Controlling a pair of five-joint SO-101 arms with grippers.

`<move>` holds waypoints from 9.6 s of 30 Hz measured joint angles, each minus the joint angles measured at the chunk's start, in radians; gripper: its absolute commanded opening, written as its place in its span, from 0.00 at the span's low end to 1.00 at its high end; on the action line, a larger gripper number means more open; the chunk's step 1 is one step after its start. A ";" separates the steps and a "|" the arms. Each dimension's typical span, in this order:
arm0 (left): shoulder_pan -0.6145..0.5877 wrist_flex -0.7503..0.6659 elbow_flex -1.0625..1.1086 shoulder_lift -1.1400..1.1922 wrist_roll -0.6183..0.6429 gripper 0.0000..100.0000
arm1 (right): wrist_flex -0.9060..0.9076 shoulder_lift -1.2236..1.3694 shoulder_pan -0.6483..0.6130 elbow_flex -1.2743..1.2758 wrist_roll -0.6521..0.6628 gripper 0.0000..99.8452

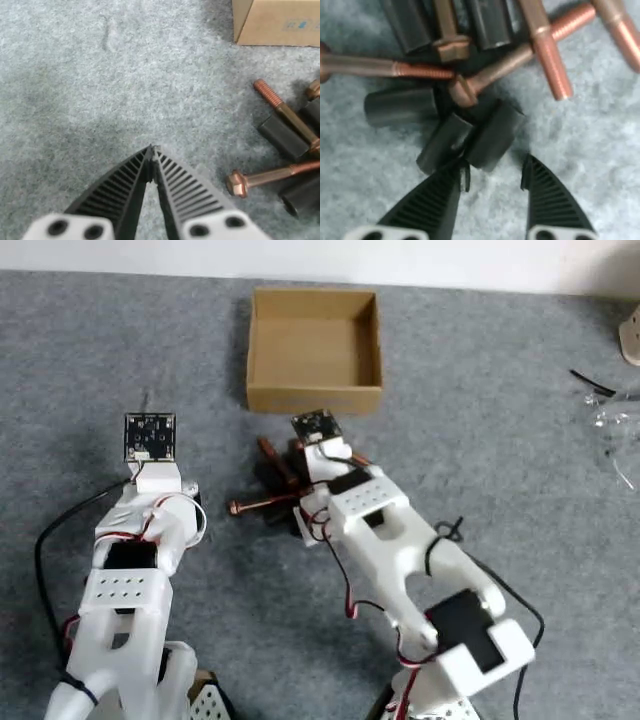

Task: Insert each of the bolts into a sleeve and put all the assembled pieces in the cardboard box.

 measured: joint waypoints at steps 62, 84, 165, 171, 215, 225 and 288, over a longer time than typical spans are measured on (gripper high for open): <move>0.000 0.000 0.000 0.000 0.000 0.01 | -0.058 0.143 0.095 -0.074 -0.155 0.00; 0.000 0.000 0.006 0.000 0.000 0.01 | -0.130 -0.690 0.198 0.448 -0.014 0.00; 0.028 0.427 0.422 -0.961 -0.150 0.01 | 0.025 -1.872 0.405 1.122 0.152 0.00; 0.061 0.427 0.374 -0.961 -0.150 0.01 | 0.021 -1.872 0.405 1.122 0.152 0.00; 0.620 0.086 -0.908 0.951 0.660 0.10 | -0.066 -1.872 0.532 1.122 0.152 0.00; 0.605 0.086 -1.169 1.286 0.806 0.12 | -0.066 -1.872 0.532 1.122 0.152 0.00; 0.512 0.440 -1.640 1.588 0.830 0.01 | -0.066 -1.872 0.532 1.122 0.152 0.00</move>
